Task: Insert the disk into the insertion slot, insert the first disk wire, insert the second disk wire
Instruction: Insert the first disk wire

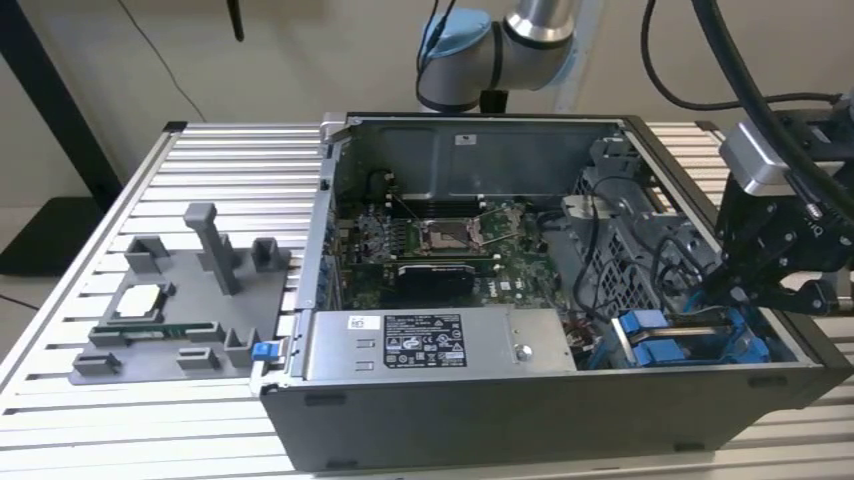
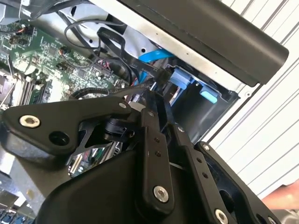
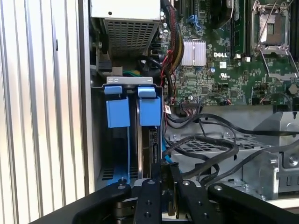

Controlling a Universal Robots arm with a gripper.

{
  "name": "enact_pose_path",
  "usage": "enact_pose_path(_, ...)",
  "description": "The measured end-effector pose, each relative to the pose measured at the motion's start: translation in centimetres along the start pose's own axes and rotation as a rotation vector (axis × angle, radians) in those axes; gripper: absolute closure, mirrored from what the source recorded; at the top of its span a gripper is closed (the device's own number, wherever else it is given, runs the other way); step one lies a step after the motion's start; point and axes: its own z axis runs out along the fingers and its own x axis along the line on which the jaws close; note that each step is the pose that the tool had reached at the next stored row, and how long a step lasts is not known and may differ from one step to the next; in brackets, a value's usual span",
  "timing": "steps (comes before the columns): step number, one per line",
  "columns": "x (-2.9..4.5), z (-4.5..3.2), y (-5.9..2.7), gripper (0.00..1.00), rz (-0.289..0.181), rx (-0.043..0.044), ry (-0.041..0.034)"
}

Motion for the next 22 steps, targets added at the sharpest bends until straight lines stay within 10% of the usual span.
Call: enact_pose_path(22, 0.39, 0.86, -0.47, 1.0, 0.004, -0.0121, 0.0008)
